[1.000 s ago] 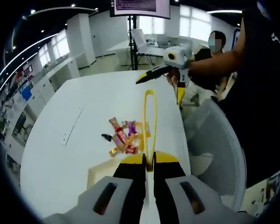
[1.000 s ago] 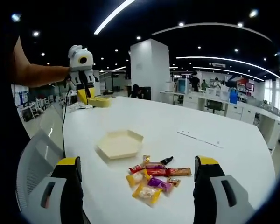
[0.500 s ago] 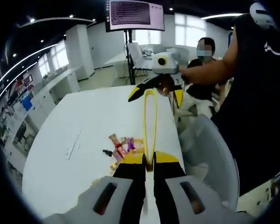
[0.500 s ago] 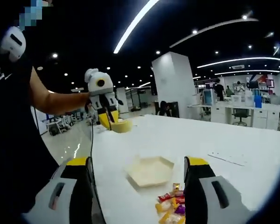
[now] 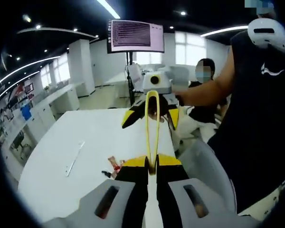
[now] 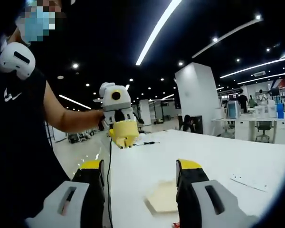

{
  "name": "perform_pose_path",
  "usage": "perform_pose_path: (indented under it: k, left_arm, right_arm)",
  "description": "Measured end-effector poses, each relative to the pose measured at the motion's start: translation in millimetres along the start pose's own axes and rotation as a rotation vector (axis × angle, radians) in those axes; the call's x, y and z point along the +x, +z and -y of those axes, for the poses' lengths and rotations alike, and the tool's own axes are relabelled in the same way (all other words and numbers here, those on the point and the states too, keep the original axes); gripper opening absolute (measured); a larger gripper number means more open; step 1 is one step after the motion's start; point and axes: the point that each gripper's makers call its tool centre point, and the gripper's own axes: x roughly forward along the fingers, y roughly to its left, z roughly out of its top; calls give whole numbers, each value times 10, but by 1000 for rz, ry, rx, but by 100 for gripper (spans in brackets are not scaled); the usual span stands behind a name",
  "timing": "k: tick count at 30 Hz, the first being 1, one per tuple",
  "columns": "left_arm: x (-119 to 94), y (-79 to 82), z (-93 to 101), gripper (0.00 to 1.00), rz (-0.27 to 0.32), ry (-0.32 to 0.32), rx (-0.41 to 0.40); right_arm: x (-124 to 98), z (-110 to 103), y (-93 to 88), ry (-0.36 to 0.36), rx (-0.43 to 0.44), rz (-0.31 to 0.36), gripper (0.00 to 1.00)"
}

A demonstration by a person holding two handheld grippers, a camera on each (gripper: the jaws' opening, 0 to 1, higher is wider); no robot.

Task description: Place the target food into the container with the food tongs after gripping and lifting it, then release it inside without dropping or visibly crushing the food.

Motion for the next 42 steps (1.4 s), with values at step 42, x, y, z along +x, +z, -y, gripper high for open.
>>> perform_pose_path:
  k: [42]
  left_arm:
    - [202, -5, 212, 0, 9, -73, -118]
  right_arm:
    - [465, -426, 91, 170, 27, 47, 19]
